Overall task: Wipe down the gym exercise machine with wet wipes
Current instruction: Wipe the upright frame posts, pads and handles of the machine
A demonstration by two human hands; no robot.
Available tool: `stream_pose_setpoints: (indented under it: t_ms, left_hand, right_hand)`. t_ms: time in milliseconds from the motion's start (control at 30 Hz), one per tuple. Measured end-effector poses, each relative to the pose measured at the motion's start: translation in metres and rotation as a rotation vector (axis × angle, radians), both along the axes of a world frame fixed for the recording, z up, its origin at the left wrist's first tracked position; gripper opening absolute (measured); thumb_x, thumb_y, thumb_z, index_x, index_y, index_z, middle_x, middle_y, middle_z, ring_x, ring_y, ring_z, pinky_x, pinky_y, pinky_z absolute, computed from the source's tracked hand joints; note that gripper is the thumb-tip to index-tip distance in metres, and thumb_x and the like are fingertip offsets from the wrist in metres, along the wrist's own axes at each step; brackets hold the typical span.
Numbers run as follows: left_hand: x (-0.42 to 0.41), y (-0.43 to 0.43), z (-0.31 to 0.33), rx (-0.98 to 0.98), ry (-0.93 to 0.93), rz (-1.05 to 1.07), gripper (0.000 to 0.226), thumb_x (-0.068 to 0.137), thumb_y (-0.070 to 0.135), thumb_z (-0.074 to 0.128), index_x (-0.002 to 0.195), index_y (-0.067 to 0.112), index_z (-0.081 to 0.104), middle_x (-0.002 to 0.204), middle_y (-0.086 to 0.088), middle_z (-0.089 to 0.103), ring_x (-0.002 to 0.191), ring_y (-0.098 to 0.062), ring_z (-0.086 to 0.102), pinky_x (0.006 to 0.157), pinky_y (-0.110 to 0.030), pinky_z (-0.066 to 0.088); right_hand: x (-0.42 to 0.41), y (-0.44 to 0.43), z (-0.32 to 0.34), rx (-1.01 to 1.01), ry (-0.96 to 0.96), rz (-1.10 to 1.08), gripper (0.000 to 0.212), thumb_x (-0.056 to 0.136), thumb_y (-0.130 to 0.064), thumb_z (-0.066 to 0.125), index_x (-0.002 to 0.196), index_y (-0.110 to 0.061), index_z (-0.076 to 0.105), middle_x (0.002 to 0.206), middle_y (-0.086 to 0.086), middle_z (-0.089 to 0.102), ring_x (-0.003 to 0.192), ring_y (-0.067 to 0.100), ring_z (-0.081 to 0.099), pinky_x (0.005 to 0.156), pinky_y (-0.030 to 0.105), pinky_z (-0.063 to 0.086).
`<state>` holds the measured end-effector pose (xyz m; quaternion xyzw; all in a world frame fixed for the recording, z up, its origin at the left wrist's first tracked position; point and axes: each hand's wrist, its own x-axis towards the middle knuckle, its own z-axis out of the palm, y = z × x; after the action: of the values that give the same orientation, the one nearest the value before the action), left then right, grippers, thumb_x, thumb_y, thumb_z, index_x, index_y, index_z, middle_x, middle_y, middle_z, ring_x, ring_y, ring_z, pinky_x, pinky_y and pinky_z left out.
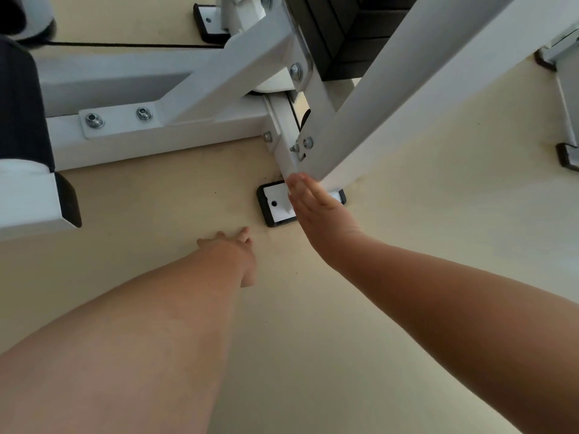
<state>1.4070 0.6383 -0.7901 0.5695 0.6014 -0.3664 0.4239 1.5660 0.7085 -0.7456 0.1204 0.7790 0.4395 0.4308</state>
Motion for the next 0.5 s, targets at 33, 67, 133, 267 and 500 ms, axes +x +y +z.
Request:
stream_pose_setpoints:
  t_ms: [33, 67, 133, 267, 500]
  left_hand:
    - [0.002, 0.001, 0.000, -0.001, -0.003, 0.002, 0.089, 0.092, 0.022, 0.046, 0.161, 0.023, -0.010, 0.164, 0.014, -0.029, 0.155, -0.036, -0.001, 0.117, -0.067, 0.019]
    - [0.003, 0.002, 0.000, 0.001, -0.003, -0.002, 0.088, 0.092, 0.022, 0.045, 0.161, 0.022, -0.009, 0.164, 0.013, -0.028, 0.155, -0.038, 0.001, 0.117, -0.067, 0.018]
    - [0.002, 0.002, -0.001, 0.012, 0.000, -0.023, 0.085, 0.092, 0.023, 0.044, 0.162, 0.022, -0.005, 0.165, 0.012, -0.025, 0.154, -0.037, 0.005, 0.117, -0.069, 0.015]
    - [-0.019, -0.011, 0.000, 0.083, -0.010, -0.046, 0.080, 0.094, 0.020, 0.045, 0.162, 0.022, 0.002, 0.168, 0.010, -0.018, 0.155, -0.030, 0.009, 0.119, -0.067, 0.012]
    - [-0.050, -0.016, 0.054, 0.499, 0.033, -0.064, 0.068, 0.097, 0.031, 0.047, 0.159, 0.022, 0.023, 0.170, -0.006, 0.000, 0.155, -0.031, 0.007, 0.122, -0.061, 0.007]
  right_hand:
    - [0.000, 0.000, 0.001, 0.013, -0.002, -0.014, 0.084, 0.104, -0.049, 0.029, 0.160, 0.004, -0.003, 0.166, 0.033, -0.008, 0.153, 0.053, -0.012, 0.103, 0.074, -0.027]
    - [-0.001, 0.000, -0.001, 0.015, -0.015, -0.030, 0.085, 0.103, -0.051, 0.030, 0.161, 0.003, -0.002, 0.166, 0.033, -0.008, 0.152, 0.054, -0.012, 0.100, 0.075, -0.028]
    - [-0.009, 0.002, -0.011, -0.019, -0.069, -0.043, 0.085, 0.102, -0.054, 0.032, 0.162, 0.000, 0.004, 0.167, 0.031, -0.003, 0.153, 0.053, -0.009, 0.098, 0.076, -0.028]
    - [-0.032, 0.004, -0.036, -0.108, -0.168, -0.080, 0.078, 0.100, -0.055, 0.040, 0.161, -0.009, 0.026, 0.167, 0.029, 0.014, 0.153, 0.054, 0.003, 0.092, 0.081, -0.028]
    - [-0.044, 0.006, -0.014, -0.237, 0.036, -0.102, 0.061, 0.104, -0.040, 0.046, 0.154, -0.006, 0.042, 0.162, 0.027, 0.030, 0.152, 0.046, 0.021, 0.125, 0.061, 0.001]
